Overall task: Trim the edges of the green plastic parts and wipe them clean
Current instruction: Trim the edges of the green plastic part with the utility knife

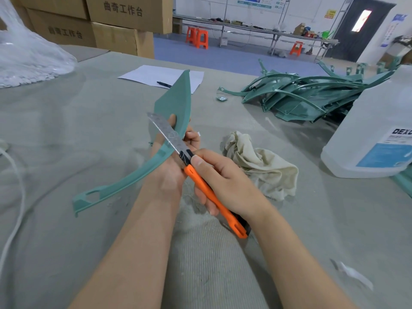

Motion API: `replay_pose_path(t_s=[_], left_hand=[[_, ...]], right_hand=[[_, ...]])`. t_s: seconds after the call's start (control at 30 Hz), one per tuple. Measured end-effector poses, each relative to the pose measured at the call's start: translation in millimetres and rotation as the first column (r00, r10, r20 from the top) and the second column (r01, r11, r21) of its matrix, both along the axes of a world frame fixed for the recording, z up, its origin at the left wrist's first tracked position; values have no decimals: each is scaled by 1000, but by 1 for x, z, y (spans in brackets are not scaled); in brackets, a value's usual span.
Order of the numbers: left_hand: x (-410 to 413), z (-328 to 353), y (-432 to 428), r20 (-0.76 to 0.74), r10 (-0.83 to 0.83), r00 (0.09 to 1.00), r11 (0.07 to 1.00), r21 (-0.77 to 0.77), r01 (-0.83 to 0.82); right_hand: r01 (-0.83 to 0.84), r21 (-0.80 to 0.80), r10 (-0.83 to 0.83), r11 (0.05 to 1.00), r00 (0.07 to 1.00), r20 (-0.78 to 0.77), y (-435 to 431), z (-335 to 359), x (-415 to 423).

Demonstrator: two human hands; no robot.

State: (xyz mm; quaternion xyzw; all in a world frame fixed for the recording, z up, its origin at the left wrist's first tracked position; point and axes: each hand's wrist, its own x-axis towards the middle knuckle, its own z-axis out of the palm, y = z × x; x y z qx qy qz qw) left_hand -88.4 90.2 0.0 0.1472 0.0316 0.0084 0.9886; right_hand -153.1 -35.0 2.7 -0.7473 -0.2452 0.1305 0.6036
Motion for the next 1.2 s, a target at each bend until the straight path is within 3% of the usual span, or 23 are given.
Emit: replay_pose_path(t_s=[0.37,0.5,0.57,0.77,1.03,1.2], left_hand=[[-2,-3,2,-83,19,996,999,-47,-23],[-5,-2,-1,-86,-56,995,998,-35,53],[-5,-1,-4,-126,-14,992,1000,1,15],[-11,4,-17,-111,0,994,1000,17,2],[-13,5,-23,-126,-9,992,998,54,16],[-16,-1,-17,-40,-106,994,994,-29,105]], right_hand=[[-155,-54,155,986,988,-9,2,3,-16],[37,80,-37,996,999,6,-7,5,-5],[143,98,-147,985,989,34,-13,3,2],[308,-12,-304,951,944,125,-24,-1,13],[405,-51,-376,913,883,281,-13,-6,10],[333,-117,-267,936,884,383,0,-12,3]])
